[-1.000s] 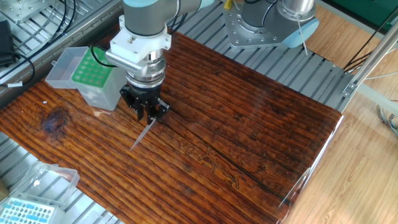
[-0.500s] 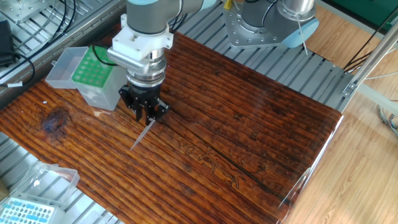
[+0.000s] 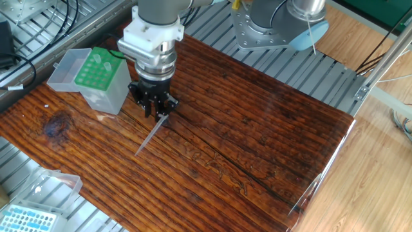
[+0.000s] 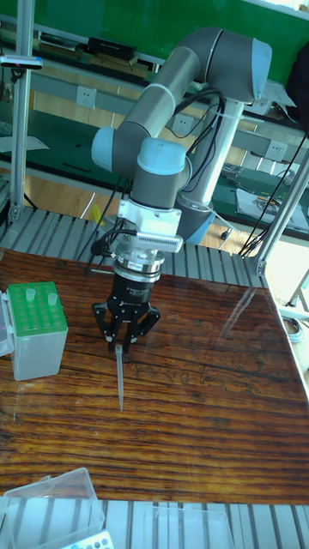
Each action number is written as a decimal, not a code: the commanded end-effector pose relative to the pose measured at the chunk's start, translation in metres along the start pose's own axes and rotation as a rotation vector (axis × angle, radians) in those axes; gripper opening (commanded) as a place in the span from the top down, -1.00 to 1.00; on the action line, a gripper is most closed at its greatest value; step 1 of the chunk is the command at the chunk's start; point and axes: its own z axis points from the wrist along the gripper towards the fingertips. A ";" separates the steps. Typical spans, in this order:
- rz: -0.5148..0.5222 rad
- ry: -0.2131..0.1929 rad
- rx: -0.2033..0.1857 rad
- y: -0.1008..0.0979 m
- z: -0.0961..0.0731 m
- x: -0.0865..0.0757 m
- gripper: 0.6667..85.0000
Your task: Insert a large pipette tip into the holder for large pipette tips
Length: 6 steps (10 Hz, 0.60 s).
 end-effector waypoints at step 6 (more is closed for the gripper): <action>0.011 -0.090 -0.003 0.000 -0.004 -0.022 0.23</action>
